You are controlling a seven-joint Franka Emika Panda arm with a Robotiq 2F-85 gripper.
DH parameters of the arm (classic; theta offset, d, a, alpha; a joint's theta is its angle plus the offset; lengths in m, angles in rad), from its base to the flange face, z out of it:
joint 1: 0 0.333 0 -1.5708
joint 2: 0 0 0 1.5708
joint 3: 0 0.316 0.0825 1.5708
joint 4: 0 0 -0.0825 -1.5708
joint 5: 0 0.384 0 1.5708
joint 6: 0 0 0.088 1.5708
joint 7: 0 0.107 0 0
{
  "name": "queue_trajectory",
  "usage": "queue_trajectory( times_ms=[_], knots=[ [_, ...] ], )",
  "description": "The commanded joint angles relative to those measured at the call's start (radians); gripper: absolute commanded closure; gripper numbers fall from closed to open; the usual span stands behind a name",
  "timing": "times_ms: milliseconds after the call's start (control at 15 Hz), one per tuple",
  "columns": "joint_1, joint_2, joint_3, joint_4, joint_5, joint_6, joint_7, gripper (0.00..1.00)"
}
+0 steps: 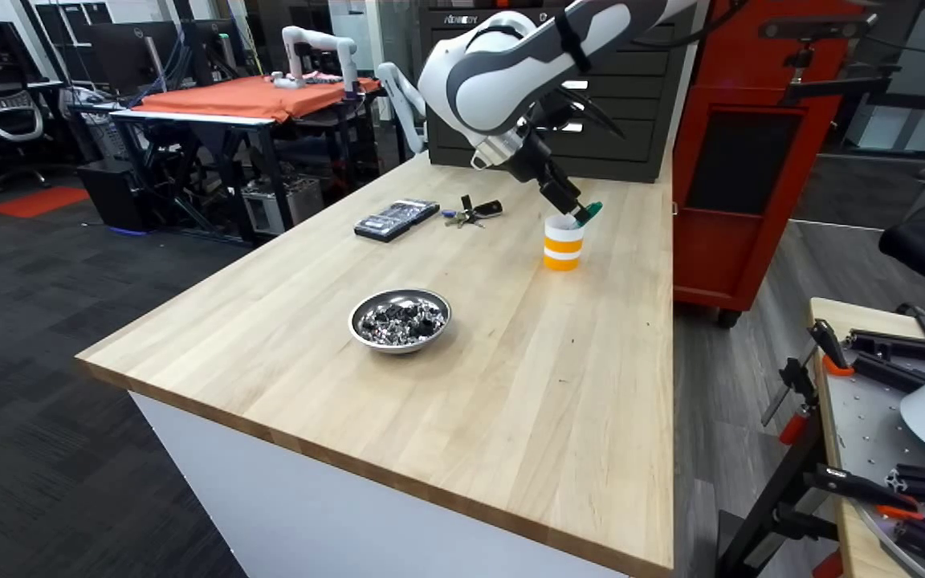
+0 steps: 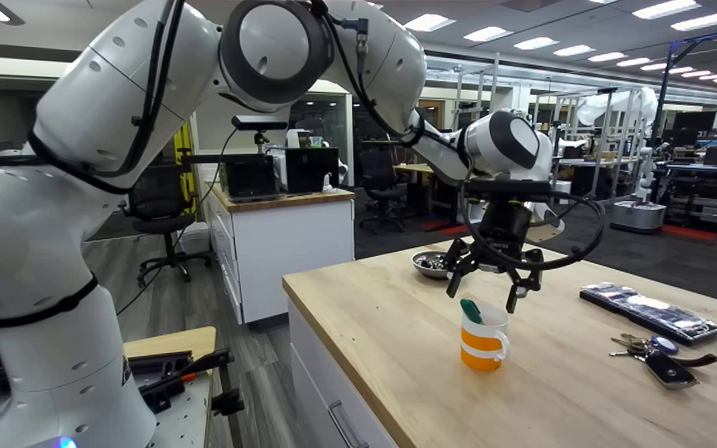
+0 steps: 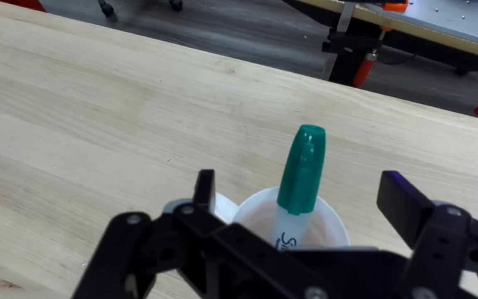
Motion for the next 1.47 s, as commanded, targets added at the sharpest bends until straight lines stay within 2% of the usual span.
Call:
queue_trajectory(
  times_ms=[0,1067,1133,1200,1400],
  knots=[
    [-0.007,-0.013,0.006,-0.010,-0.004,0.000,0.009,0.00],
    [-0.033,-0.041,0.011,-0.087,0.033,0.001,0.022,0.00],
    [-0.035,-0.040,0.011,-0.087,0.036,0.002,0.024,0.25],
    [-0.035,-0.040,0.010,-0.088,0.036,0.005,0.025,0.26],
    [-0.038,-0.041,0.009,-0.087,0.036,0.006,0.026,0.46]
  ],
)
